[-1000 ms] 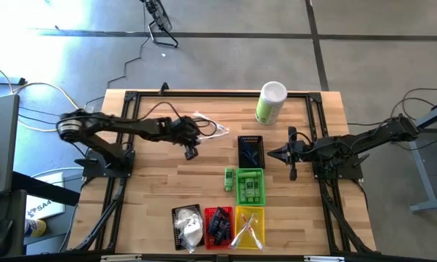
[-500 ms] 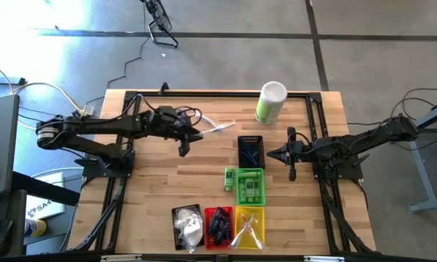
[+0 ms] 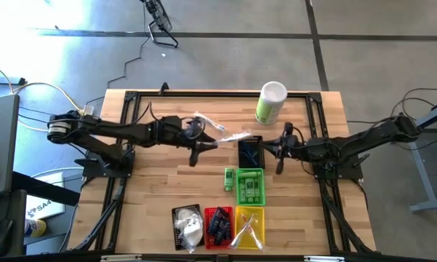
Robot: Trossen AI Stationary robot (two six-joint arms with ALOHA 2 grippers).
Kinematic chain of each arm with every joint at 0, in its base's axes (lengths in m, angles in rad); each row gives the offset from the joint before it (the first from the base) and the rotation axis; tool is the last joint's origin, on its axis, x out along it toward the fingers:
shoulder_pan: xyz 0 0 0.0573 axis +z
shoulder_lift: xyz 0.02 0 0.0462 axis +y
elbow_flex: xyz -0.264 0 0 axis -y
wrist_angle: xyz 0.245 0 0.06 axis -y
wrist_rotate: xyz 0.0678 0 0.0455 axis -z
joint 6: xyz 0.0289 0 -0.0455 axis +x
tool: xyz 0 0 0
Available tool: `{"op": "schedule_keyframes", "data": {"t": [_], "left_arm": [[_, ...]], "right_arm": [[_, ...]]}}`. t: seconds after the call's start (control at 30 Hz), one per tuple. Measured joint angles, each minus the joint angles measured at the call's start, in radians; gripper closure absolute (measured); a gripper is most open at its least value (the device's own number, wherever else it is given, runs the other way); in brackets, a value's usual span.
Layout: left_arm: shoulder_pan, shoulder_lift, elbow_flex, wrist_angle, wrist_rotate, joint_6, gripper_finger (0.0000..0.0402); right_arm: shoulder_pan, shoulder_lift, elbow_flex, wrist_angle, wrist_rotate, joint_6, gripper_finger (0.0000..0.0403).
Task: Pick & Place Travel size toiletries
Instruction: Put the blue toothbrush into the yellow bin
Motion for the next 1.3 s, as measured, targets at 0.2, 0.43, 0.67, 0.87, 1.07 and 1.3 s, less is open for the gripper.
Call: {"op": "schedule_keyframes", "data": {"t": [0.2,0.43,0.67,0.87,1.07,1.3], "left_arm": [[-0.048,0.002,0.001,0.038,-0.026,0.052,0.0319],[-0.046,0.002,0.001,0.032,-0.036,0.051,0.0319],[-0.047,0.002,0.001,0.025,-0.036,0.049,0.0319],[-0.047,0.002,0.001,0.025,-0.037,0.049,0.0319],[-0.047,0.006,0.001,0.021,-0.037,0.047,0.0319],[-0.047,0.077,0.000,0.079,-0.035,0.012,0.0319]], "right_arm": [[-0.045,0.099,0.000,0.096,-0.011,0.028,0.0326],[-0.086,0.250,0.000,0.399,-0.143,0.028,0.0226],[-0.129,0.401,0.000,0.612,-0.207,0.056,0.0191],[-0.154,0.475,0.000,0.761,-0.359,0.056,0.0194],[-0.154,0.499,0.000,0.836,-0.357,0.054,0.0198],[-0.154,0.499,0.000,0.837,-0.351,0.053,0.0198]]}}
